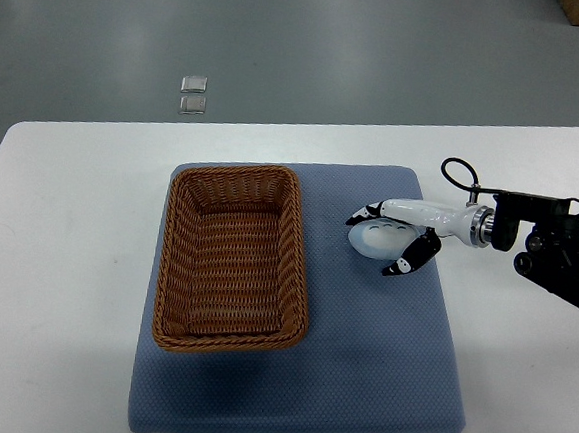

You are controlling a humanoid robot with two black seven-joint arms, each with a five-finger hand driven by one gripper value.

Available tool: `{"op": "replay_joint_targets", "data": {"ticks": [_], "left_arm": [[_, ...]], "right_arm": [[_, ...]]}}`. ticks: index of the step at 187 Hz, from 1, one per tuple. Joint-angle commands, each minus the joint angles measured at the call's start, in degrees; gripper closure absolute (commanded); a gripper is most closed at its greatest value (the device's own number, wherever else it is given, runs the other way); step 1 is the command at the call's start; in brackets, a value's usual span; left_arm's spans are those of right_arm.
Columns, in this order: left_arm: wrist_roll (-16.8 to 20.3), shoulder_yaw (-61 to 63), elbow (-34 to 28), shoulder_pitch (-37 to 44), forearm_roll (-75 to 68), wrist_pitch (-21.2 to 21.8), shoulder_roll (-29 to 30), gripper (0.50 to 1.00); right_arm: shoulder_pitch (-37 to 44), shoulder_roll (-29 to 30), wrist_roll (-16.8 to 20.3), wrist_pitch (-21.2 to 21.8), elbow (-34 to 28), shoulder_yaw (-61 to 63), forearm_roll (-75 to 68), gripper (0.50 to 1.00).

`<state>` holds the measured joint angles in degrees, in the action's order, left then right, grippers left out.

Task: Place blue toy in brown basket
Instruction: 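Lift the plush toy with the right hand and carry it over the basket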

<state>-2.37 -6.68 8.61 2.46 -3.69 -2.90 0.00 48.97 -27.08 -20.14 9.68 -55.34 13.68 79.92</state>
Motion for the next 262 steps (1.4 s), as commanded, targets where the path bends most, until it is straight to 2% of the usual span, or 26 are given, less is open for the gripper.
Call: {"op": "replay_joint_targets", "data": {"ticks": [1, 4, 14, 69, 76, 95, 125, 176, 198, 229, 262], "left_arm": [[0.0, 0.0, 0.0, 0.0, 0.0, 0.0, 0.0, 0.5], [0.0, 0.0, 0.0, 0.0, 0.0, 0.0, 0.0, 0.5], [0.0, 0.0, 0.0, 0.0, 0.0, 0.0, 0.0, 0.5], [0.0, 0.0, 0.0, 0.0, 0.0, 0.0, 0.0, 0.5], [0.0, 0.0, 0.0, 0.0, 0.0, 0.0, 0.0, 0.5], [0.0, 0.0, 0.0, 0.0, 0.0, 0.0, 0.0, 0.5], [0.0, 0.0, 0.0, 0.0, 0.0, 0.0, 0.0, 0.5], [0.0, 0.0, 0.0, 0.0, 0.0, 0.0, 0.0, 0.5], [0.0, 0.0, 0.0, 0.0, 0.0, 0.0, 0.0, 0.5], [0.0, 0.0, 0.0, 0.0, 0.0, 0.0, 0.0, 0.5], [0.0, 0.0, 0.0, 0.0, 0.0, 0.0, 0.0, 0.5]], "right_arm": [[-0.5, -0.1, -0.2, -0.4, 0.1, -0.1, 0.0, 0.826], [-0.5, -0.1, -0.2, -0.4, 0.1, -0.1, -0.1, 0.858], [-0.5, -0.2, -0.2, -0.4, 0.1, -0.1, -0.1, 0.877], [0.2, -1.0, -0.3, 0.1, 0.1, 0.6, -0.8, 0.889], [0.2, -1.0, -0.3, 0.2, 0.1, 0.7, -0.8, 0.906], [0.9, -0.9, -0.4, 0.3, 0.1, 0.8, -0.9, 1.0], [1.8, -0.3, -2.2, 0.4, 0.1, 0.8, -1.0, 1.0], [2.5, 0.9, -2.6, 0.3, -0.1, 1.0, -1.1, 1.0], [5.1, 2.8, -5.0, 0.3, -0.2, 1.2, -1.3, 1.0], [7.7, 8.1, -6.1, -0.4, -0.1, 1.8, -1.3, 1.0], [8.0, 14.9, -5.7, -1.5, 0.6, 3.0, -1.3, 1.0]]}}
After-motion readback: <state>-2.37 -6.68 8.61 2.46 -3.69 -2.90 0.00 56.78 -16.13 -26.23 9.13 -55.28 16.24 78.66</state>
